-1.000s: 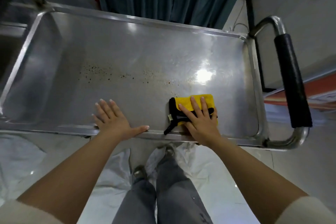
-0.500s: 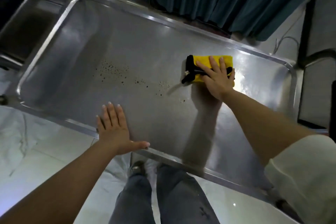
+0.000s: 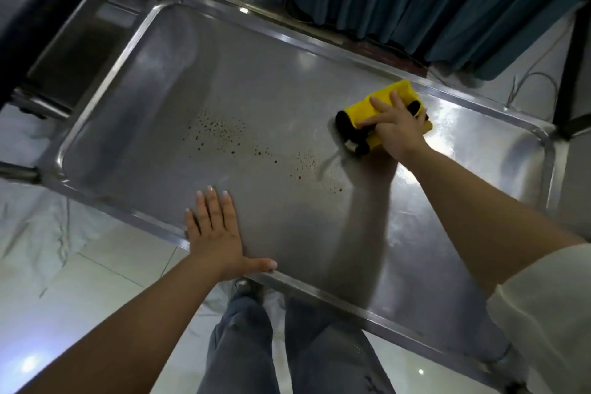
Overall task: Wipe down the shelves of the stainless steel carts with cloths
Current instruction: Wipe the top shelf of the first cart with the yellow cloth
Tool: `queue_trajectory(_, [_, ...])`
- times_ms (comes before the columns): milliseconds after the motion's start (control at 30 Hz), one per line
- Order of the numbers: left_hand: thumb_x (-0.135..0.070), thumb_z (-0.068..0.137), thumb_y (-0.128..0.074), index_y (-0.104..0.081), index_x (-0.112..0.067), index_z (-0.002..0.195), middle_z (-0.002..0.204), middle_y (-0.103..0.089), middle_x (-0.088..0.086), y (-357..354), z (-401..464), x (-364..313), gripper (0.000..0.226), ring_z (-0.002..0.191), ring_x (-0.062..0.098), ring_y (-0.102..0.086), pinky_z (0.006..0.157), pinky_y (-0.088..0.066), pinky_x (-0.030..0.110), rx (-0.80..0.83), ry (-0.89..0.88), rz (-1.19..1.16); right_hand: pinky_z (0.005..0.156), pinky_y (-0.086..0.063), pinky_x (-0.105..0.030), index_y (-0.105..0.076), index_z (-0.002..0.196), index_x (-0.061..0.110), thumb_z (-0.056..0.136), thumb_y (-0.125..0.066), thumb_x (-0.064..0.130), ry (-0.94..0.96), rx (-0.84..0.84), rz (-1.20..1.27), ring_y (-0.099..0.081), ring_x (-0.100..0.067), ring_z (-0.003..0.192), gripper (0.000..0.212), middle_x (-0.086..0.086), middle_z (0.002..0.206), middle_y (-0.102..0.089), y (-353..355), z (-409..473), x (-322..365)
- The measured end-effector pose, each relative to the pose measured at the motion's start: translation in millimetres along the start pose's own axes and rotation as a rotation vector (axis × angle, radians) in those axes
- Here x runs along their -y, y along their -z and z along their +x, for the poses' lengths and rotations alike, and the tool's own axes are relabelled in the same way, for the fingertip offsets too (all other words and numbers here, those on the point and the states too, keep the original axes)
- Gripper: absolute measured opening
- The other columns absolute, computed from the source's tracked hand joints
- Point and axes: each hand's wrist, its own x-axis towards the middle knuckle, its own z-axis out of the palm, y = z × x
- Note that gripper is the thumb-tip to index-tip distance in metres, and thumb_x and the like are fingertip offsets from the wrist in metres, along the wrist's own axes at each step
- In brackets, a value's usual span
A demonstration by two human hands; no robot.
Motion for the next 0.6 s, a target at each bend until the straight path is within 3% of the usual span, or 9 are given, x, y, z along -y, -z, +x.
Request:
queue_trajectory(167, [-0.107,0.031,-0.026,0.056,-0.007,0.121,0.126,0.063,0.019,1,2,1,0.158,0.117,0.038,0.058,0.105,0.026,0.057,-0.014,-0.007,-0.002,0.112,0.02,-0.052,-0.066,0.06,0.019,0.072,-0.047,-0.01,0.018,0.013,0.17,-0.018,-0.013,0.145,0.038,0.004,0.133,-0.057,-16,-74,4])
queue_trajectory(267, [-0.107,0.026,-0.022,0.059,-0.006,0.117,0.124,0.063,0.021,2,0,0,0.158,0.116,0.039,0.058,0.105,0.025,0.059,-0.009,-0.01,-0.017,0.112,0.022,-0.047,-0.061,0.053,0.007,0.077,-0.049,0.008,-0.022,0.006,0.182,-0.021,-0.008,0.143,0.026,0.01,0.129,-0.059,-33,-121,9])
queue_trajectory(333, [-0.107,0.031,-0.027,0.06,-0.005,0.114,0.124,0.063,0.023,3,-2,0,0.157,0.117,0.041,0.057,0.105,0.025,0.06,-0.009,-0.019,-0.025,0.113,0.022,-0.044,-0.058,0.05,0.01,0.075,-0.045,0.021,-0.045,-0.024,0.221,-0.022,-0.003,0.14,0.029,0.014,0.125,-0.059,-45,-146,18])
queue_trajectory(433, [-0.103,0.045,-0.032,0.056,-0.004,0.119,0.129,0.058,0.026,4,-7,4,0.152,0.122,0.044,0.052,0.106,0.022,0.06,-0.02,-0.06,-0.029,0.115,0.014,-0.049,-0.059,0.059,0.024,0.085,-0.057,0.021,-0.102,-0.097,0.293,-0.024,0.003,0.138,0.026,0.016,0.123,-0.059,-64,-174,34])
queue_trajectory(500, [-0.099,0.058,-0.031,0.048,-0.004,0.128,0.137,0.052,0.026,3,-8,11,0.142,0.128,0.044,0.046,0.111,0.017,0.059,-0.047,-0.116,-0.03,0.117,0.002,-0.051,-0.065,0.075,0.02,0.085,-0.067,0.025,-0.161,-0.196,0.277,-0.028,0.014,0.13,0.011,0.022,0.111,-0.06,-76,-189,46])
queue_trajectory(600, [-0.09,0.071,-0.029,0.033,-0.005,0.143,0.15,0.037,0.021,2,-11,28,0.127,0.139,0.038,0.033,0.118,0.008,0.053,-0.127,-0.215,-0.052,0.116,0.0,-0.053,-0.057,0.083,0.023,0.081,-0.071,0.03,-0.176,-0.346,0.046,-0.05,-0.011,0.117,0.016,0.012,0.098,-0.058,-91,-204,60])
